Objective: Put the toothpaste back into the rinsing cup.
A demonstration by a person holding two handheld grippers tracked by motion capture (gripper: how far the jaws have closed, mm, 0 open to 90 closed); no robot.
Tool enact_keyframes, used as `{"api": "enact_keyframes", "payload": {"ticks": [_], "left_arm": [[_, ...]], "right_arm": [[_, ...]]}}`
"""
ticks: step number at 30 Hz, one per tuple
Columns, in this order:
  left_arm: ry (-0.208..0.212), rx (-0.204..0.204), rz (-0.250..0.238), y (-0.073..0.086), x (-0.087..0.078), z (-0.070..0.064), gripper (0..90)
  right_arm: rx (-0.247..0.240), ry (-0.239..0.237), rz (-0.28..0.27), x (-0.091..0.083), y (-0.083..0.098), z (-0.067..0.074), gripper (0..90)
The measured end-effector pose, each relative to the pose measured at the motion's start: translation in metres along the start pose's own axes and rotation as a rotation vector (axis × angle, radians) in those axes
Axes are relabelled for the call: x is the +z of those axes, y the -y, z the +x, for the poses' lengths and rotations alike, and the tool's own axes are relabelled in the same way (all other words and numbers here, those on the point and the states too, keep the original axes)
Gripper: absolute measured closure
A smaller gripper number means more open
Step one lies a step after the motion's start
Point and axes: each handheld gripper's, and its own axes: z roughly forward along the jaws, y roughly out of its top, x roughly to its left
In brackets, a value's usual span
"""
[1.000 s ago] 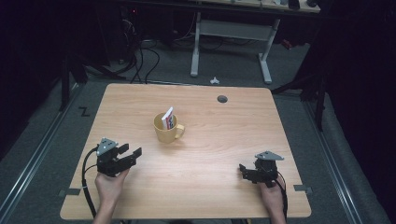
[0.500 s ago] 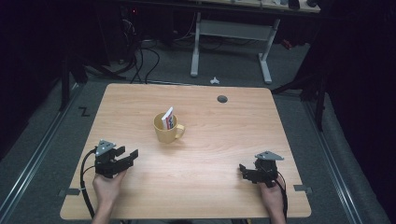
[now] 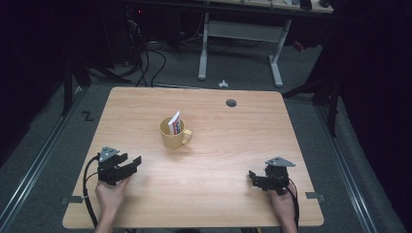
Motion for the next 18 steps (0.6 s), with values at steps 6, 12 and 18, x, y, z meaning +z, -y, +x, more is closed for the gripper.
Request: {"api": "enact_keyframes", "payload": {"ticks": [6,12,18], "left_arm": [[-0.012,-0.004,0.007,0.002,0.004,0.002,40.0],[-0.033,0.007,0.03,0.004,0.011,0.003,39.7],[-0.044,0.012,0.038,0.007,0.015,0.004,39.4]], "right_arm": [[0.0,0.0,0.0,0.0,0.0,0.0,14.3],[0.0,0.0,0.0,0.0,0.0,0.0,14.3],[0.0,0.0,0.0,0.0,0.0,0.0,14.3]]}}
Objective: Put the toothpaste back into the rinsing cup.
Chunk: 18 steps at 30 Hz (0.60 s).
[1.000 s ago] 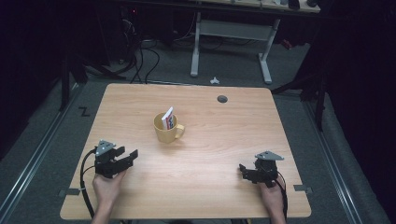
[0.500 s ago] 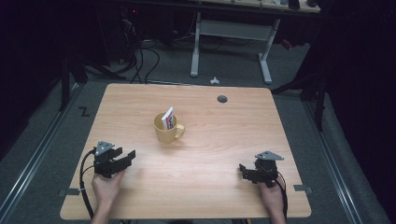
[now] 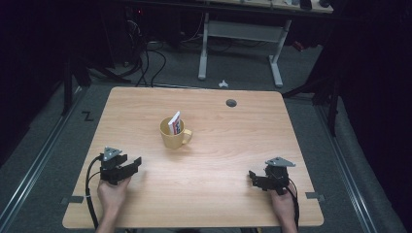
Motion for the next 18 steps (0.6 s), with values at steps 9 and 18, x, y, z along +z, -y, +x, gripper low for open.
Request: {"api": "enact_keyframes", "payload": {"ticks": [9,18], "left_arm": [[-0.009,0.026,0.015,0.002,0.006,-0.003,38.3],[-0.034,0.041,0.024,0.005,0.013,-0.004,38.0]], "right_arm": [[0.0,0.0,0.0,0.0,0.0,0.0,14.3],[0.0,0.0,0.0,0.0,0.0,0.0,14.3]]}}
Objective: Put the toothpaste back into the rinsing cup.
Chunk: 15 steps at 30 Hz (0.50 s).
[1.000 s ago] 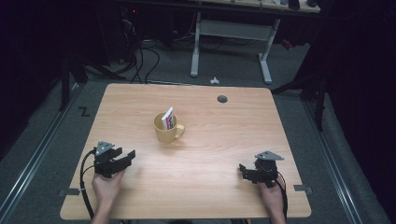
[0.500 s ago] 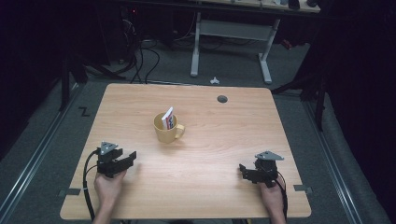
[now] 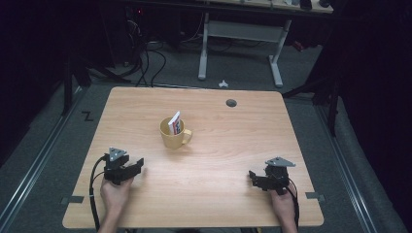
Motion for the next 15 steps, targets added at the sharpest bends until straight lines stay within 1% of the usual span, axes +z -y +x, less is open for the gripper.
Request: {"api": "enact_keyframes", "payload": {"ticks": [5,6,9,10,13,15], "left_arm": [[-0.008,0.003,0.01,0.002,0.0037,-0.0005,38.0],[-0.019,0.014,0.017,0.0031,0.0052,-0.0011,38.0],[-0.024,0.025,0.03,0.0047,0.0079,-0.0015,37.3],[-0.035,0.044,0.029,0.0052,0.0088,-0.0025,37.2],[-0.039,0.049,0.031,0.0051,0.009,-0.0031,36.8],[-0.046,0.052,0.033,0.0049,0.0099,-0.005,34.8]], "right_arm": [[0.0,0.0,0.0,0.0,0.0,0.0,14.3],[0.0,0.0,0.0,0.0,0.0,0.0,14.3],[0.0,0.0,0.0,0.0,0.0,0.0,14.3],[0.0,0.0,0.0,0.0,0.0,0.0,14.3],[0.0,0.0,0.0,0.0001,0.0,0.0,14.3],[0.001,0.0,0.0,0.0001,0.0,0.0001,14.3]]}}
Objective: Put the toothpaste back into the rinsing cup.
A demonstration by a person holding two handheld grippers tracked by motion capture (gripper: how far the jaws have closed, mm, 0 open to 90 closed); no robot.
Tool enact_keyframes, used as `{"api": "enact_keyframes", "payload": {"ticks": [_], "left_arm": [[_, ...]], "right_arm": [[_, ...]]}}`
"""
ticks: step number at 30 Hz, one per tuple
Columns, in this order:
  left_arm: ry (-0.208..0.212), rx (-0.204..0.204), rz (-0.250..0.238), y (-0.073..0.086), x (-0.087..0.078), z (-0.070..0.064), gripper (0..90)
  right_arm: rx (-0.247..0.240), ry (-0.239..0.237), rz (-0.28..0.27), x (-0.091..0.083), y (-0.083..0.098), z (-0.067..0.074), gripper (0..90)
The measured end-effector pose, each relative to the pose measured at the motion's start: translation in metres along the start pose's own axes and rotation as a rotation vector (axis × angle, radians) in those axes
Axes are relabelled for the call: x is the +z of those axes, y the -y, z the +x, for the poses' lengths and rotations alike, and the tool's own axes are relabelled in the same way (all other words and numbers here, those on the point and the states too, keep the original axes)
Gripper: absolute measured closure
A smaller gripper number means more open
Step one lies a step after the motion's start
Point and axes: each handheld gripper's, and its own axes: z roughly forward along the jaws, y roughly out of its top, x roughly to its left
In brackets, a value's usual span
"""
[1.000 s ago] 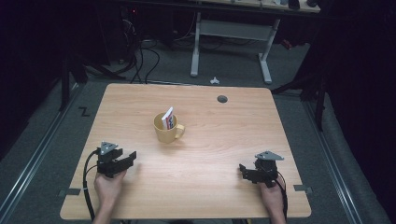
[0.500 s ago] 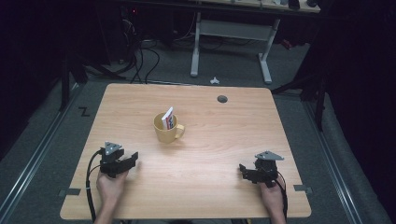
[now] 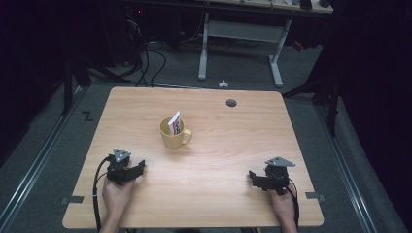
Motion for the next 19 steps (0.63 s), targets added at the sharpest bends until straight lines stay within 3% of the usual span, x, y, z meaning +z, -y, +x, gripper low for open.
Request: {"api": "enact_keyframes", "payload": {"ticks": [1,2,19], "left_arm": [[-0.01,0.034,0.013,-0.0008,0.0015,-0.0035,33.3],[-0.013,0.043,0.014,-0.0012,0.0022,-0.0051,32.1],[-0.007,0.041,0.018,-0.0014,0.0026,-0.0063,28.2]], "right_arm": [[0.0,0.001,0.0,0.0,0.0,0.0,14.3],[0.0,0.0,0.0,0.0,0.0,0.0,14.3],[-0.002,0.002,0.0,0.0004,-0.0004,-0.0002,14.2]]}}
